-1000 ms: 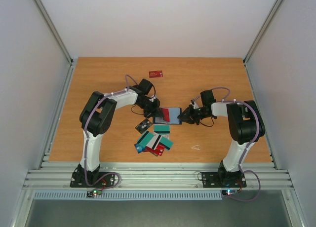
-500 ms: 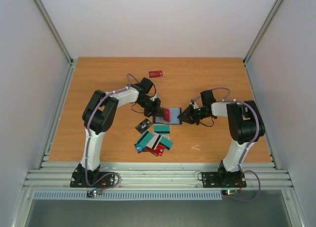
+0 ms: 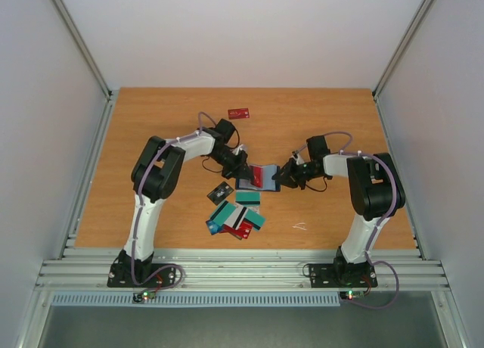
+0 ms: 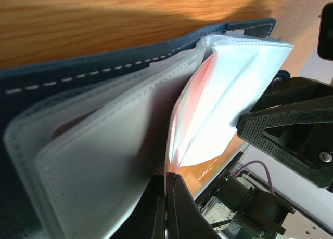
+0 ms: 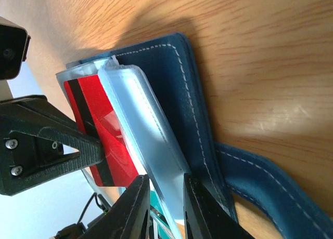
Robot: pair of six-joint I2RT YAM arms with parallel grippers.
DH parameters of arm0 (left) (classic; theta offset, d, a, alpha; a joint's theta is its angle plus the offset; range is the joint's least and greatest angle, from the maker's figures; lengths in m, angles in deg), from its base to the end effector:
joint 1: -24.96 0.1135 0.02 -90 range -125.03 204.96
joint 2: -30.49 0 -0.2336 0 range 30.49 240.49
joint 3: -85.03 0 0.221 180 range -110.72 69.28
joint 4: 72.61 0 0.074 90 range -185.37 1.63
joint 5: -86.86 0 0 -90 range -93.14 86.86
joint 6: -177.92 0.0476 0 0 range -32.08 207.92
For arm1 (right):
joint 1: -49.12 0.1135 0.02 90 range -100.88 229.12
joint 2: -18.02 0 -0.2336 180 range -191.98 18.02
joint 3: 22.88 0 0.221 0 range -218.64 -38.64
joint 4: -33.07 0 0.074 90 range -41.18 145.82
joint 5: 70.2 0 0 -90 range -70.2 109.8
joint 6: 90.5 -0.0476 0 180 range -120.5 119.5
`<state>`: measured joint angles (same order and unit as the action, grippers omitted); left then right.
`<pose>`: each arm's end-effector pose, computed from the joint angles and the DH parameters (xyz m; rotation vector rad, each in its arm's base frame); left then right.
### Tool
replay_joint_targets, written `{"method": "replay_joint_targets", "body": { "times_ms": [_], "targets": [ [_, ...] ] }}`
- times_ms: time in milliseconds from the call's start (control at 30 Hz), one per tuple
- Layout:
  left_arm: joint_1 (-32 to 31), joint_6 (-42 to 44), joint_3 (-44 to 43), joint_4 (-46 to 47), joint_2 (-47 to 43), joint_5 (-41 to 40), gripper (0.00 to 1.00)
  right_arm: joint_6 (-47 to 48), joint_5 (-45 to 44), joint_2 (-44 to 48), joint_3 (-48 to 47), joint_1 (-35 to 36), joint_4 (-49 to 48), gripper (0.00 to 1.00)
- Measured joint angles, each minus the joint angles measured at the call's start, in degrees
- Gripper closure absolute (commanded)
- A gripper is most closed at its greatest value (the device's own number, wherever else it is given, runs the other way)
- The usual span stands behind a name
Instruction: Put the credit cards into the card holder
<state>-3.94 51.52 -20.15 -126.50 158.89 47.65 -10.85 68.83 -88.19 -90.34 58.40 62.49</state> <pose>0.3248 -0.2215 0.1080 0.0308 -2.5904 1.1917 0.2870 0.0833 0.1018 -0.2075 2.6425 1.2733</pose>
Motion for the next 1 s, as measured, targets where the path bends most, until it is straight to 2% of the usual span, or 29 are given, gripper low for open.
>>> {"method": "replay_joint_targets", "body": {
  "times_ms": [433, 767, 1000],
  "targets": [
    [-0.2, 8.7, -2.1, -1.7, 1.4, 0.6, 0.99, 0.0, -0.4, 0.0, -0.4, 0.0, 0.7, 0.80],
    [-1.2, 14.6, -2.1, -2.4, 1.4, 0.0, 1.00, 4.2, -4.4, 3.3, -6.3, 0.0, 11.4, 0.81],
    [-1.2, 15.9, -2.1, -2.8, 1.4, -0.6, 1.00, 5.7, -6.0, 4.4, -7.6, 0.0, 14.1, 0.85]
  ]
}}
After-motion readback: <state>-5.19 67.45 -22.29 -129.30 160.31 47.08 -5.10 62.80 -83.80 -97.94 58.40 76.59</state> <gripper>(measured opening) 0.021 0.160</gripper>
